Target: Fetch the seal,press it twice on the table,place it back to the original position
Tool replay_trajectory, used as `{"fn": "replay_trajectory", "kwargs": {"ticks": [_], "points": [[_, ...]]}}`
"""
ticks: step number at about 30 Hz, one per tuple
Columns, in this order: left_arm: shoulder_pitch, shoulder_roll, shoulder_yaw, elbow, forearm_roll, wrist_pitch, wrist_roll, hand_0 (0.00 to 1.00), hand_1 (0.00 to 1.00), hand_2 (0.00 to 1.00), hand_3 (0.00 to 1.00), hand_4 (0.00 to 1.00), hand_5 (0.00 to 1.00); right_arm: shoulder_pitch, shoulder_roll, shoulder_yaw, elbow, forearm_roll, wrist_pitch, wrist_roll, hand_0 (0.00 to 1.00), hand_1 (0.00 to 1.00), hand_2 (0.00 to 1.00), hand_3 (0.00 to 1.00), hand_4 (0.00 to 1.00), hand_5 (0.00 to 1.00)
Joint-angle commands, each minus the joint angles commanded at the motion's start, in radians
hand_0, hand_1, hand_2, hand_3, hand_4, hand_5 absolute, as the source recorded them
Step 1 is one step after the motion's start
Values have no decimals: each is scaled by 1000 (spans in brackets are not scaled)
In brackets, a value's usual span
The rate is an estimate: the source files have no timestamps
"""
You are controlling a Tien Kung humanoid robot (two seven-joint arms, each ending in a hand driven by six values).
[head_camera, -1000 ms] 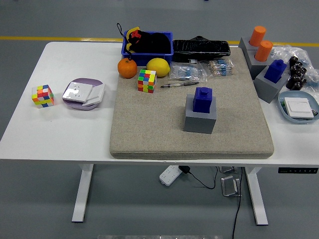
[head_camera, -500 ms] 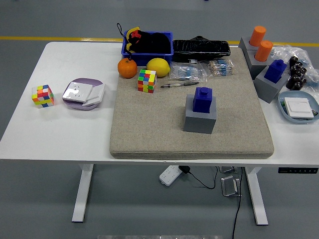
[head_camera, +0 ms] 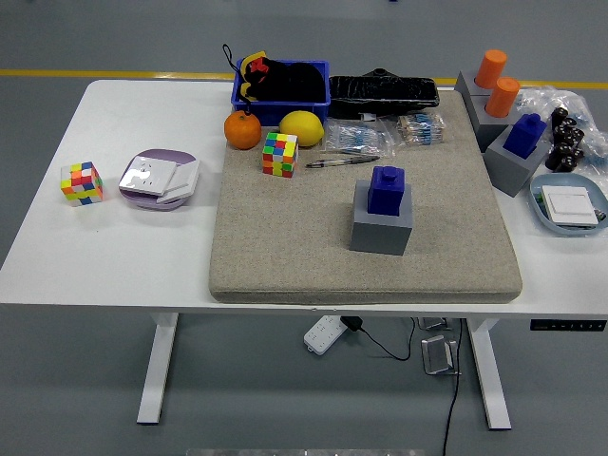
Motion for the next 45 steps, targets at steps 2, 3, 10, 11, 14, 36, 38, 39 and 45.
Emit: {"fn": "replay_trajectory", "kwargs": {"ticks": [2,3,10,11,14,36,38,39,45], "points": [[-2,2,-7,-1,0,1,-2,809,815,788,837,785,393,-3,0,-2,-5,1,0,2,868,784,729,778,953,290],[-4,4,-8,-1,-3,1,-3,809,815,788,837,785,393,-3,1,-5,-9,1,-1,3,868,784,729,778,953,290],[-1,5,5,3,-20,-1,3,808,814,789,838,783,392,38,10,-47,-42,-2,-1,8,868,783,728,778,943,286],[0,5,8,4,-22,-1,4,808,814,789,838,783,392,43,11,-51,-42,-3,-1,8,868,783,728,778,943,286],[0,10,5,5,-21,0,2,809,815,788,837,782,391,51,13,-60,-38,-3,-1,6,867,783,729,777,933,279],[0,13,-9,2,-8,-1,0,807,815,789,837,782,391,58,2,-74,-40,-6,0,6,863,776,727,776,921,264],[-1,13,-12,1,-7,-1,0,807,815,789,836,782,390,59,2,-75,-39,-6,-1,5,863,776,726,775,919,265],[-2,12,-13,0,-6,-1,0,807,815,789,836,782,390,58,1,-75,-39,-5,-1,5,863,776,726,775,919,265],[-3,11,-19,-1,-3,0,-1,807,814,788,837,782,391,59,0,-79,-38,-5,0,3,862,774,726,774,917,265]]}}
